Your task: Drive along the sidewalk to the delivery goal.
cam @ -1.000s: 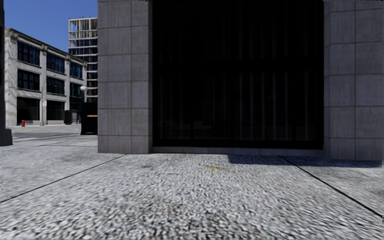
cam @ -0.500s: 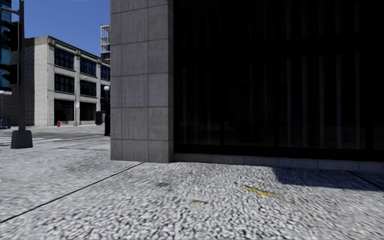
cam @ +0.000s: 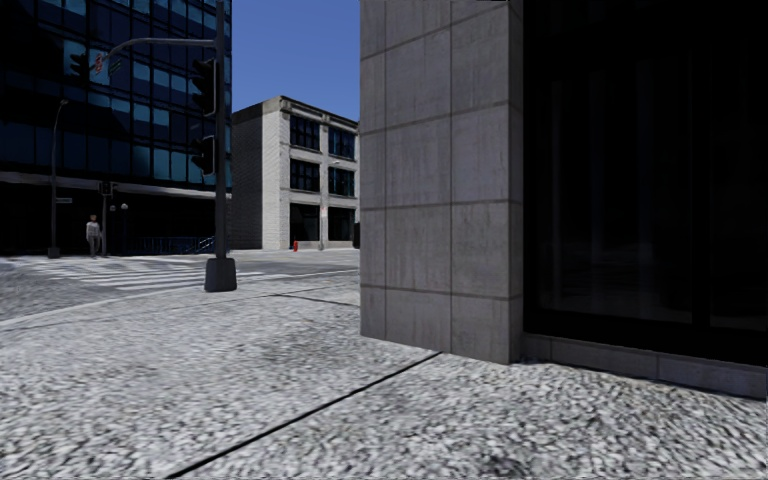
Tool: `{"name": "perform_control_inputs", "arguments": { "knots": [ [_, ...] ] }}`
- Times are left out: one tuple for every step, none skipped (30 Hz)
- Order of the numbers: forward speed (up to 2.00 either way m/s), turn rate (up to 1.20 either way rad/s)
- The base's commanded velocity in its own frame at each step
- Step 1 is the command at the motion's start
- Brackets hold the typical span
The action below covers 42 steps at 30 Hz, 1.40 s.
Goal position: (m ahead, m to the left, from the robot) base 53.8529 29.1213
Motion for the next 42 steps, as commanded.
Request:
{"name": "perform_control_inputs", "arguments": {
  "knots": [
    [2.0, 0.95],
    [2.0, 0.95],
    [2.0, 0.95],
    [2.0, 0.95],
    [2.0, 0.95],
    [2.0, 0.95],
    [2.0, 0.95],
    [2.0, 0.95],
    [2.0, 0.95],
    [2.0, 0.86],
    [2.0, 0.86],
    [2.0, 0.77],
    [2.0, 0.61],
    [2.0, 0.32],
    [2.0, 0.13],
    [2.0, 0.13],
    [2.0, 0.02],
    [2.0, 0.0],
    [2.0, 0.0],
    [2.0, 0.0],
    [2.0, 0.0],
    [2.0, 0.0],
    [2.0, 0.0],
    [2.0, 0.0],
    [2.0, 0.0],
    [2.0, 0.0],
    [2.0, 0.0],
    [2.0, 0.0],
    [2.0, 0.0],
    [2.0, 0.0],
    [2.0, 0.0],
    [2.0, 0.0],
    [2.0, 0.0],
    [2.0, 0.0],
    [2.0, 0.0],
    [2.0, 0.0],
    [2.0, -0.06],
    [2.0, -0.06],
    [2.0, -0.36],
    [2.0, -0.46],
    [2.0, -0.56],
    [2.0, -0.74]
  ]
}}
